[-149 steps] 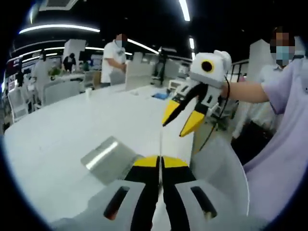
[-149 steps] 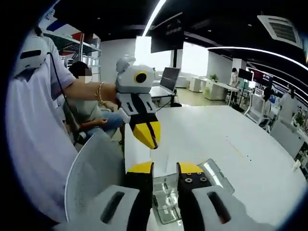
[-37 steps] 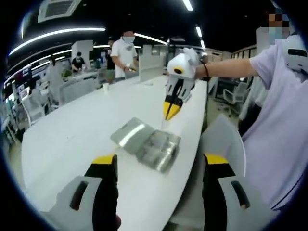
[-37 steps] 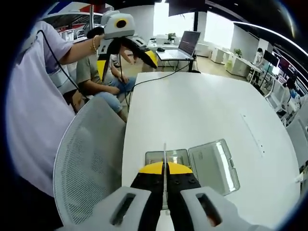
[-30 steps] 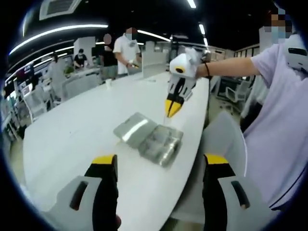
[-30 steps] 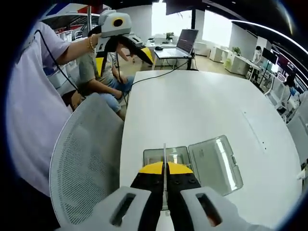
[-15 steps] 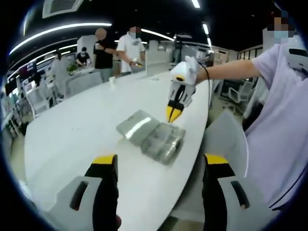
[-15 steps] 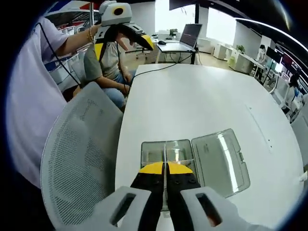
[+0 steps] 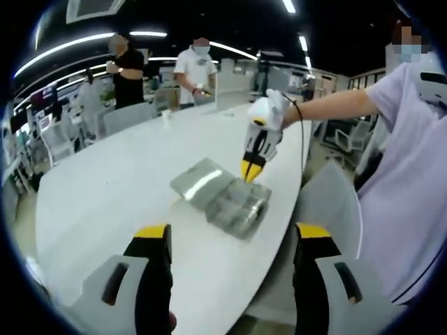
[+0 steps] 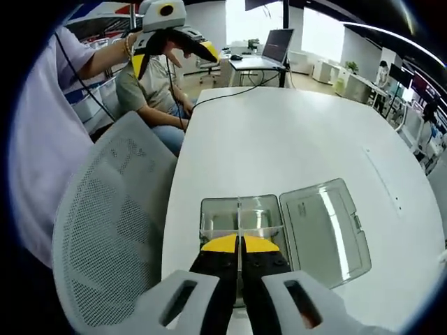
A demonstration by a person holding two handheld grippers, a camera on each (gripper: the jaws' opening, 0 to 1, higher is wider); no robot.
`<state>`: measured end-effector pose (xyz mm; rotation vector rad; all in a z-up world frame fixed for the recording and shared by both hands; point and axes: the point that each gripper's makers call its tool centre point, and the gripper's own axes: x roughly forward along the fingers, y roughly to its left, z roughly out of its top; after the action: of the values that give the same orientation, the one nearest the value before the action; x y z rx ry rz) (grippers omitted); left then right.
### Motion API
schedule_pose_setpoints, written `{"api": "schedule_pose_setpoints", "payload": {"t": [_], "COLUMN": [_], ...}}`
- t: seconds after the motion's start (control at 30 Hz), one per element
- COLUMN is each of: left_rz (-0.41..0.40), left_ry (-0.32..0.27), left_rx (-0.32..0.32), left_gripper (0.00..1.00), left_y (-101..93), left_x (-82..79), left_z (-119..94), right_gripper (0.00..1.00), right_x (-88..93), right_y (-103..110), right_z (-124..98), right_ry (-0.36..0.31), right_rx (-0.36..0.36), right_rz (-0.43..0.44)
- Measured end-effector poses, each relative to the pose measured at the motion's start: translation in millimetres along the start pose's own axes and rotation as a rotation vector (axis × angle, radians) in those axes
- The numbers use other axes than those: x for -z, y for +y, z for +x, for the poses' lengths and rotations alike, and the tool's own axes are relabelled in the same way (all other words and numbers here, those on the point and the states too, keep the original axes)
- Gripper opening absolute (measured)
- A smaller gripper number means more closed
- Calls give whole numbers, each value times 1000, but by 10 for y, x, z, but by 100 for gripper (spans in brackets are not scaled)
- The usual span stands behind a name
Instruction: Insert the divider into the dual guide fixture by aligning both edges with the guide slots and pushing it downward to the bottom, including one-sided entry, uneven engagement, binding, and posture correction.
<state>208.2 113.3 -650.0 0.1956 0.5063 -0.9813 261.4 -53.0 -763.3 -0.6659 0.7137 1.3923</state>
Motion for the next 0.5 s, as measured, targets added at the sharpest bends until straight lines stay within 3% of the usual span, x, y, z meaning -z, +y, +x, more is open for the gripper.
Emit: {"api": "schedule_pose_setpoints", "payload": {"t": [0.5], "left_rz": [-7], "left_ry": [1], "left_rx": [-1], "left_gripper": [68], "left_y": [27], "left_x": [11], "left_z": [5], "right_gripper": [0], "right_x": [39], "right_y": [-45], "right_z": [93], "right_ry": [23], "right_rx": [7], "right_rz": [31]}}
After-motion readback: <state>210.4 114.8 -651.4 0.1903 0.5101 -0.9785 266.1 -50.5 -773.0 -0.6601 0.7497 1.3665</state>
